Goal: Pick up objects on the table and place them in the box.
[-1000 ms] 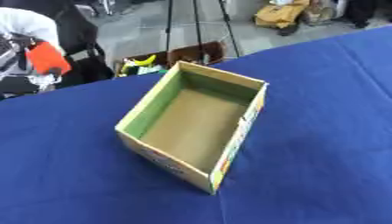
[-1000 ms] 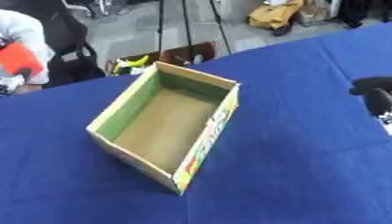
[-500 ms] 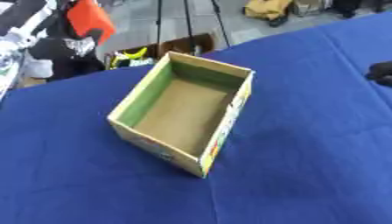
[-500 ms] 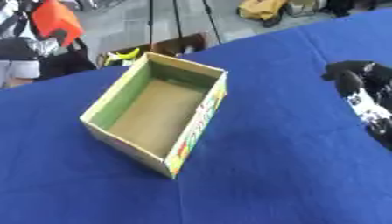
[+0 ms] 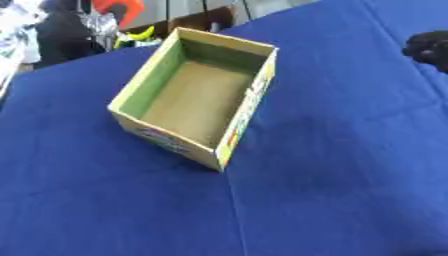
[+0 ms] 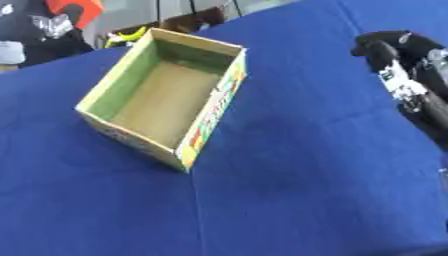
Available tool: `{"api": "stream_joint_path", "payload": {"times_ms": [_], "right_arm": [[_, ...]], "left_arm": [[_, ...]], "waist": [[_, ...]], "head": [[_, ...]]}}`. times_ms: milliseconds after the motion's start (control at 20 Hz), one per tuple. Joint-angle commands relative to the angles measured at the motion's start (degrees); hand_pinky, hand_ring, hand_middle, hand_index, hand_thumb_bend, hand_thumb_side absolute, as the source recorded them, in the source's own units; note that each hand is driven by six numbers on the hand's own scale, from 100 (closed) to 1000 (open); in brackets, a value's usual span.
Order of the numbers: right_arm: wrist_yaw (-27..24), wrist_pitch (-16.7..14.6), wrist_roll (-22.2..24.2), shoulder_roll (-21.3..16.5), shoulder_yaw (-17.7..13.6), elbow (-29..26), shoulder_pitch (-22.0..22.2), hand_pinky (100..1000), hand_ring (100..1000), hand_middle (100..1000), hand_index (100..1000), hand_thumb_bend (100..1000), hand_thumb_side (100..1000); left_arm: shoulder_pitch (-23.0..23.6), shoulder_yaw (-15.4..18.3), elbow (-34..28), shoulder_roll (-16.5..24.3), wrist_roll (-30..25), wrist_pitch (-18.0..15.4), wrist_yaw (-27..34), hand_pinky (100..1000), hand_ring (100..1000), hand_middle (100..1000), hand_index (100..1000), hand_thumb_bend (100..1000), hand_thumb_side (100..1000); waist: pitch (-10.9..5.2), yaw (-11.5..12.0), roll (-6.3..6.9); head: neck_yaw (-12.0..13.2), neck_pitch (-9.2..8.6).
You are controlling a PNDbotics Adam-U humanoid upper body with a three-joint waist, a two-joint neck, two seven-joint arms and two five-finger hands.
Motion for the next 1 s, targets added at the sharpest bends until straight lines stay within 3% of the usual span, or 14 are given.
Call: {"api": "stream_joint_path", "payload": {"times_ms": [50, 600, 1000], "right_arm": [[-0.23, 0.14, -0.19, -0.08, -0.05, -1.56, -0.74, 888, 885, 674, 781, 220, 779], [-0.04, 0.29, -0.75, 0.07, -0.33, -1.61, -0.87, 888, 885, 673, 782, 224, 779], [-0.06, 0.29, -0.8, 0.13, -0.42, -1.65, -1.09, 887, 886, 672, 781, 227, 778]], "left_arm": [[-1.93, -0.27, -0.06, -1.05, -1.34, 0.14, -0.79, 183, 362, 449, 661, 100, 536], [-4.88, 1.31, 8.15, -10.33, 0.84, 5.43, -10.05, 194, 376, 453, 659, 100, 546], [-4.3, 1.39, 10.91, -14.32, 2.34, 5.58, -18.24, 193, 377, 454, 660, 100, 539]], "waist": [[-1.21, -0.03, -0.62], [-0.77, 0.01, -1.05], [-0.32, -0.23, -1.13]], "head": [[-0.21, -1.09], [0.1, -3.67], [0.34, -5.14]]}}
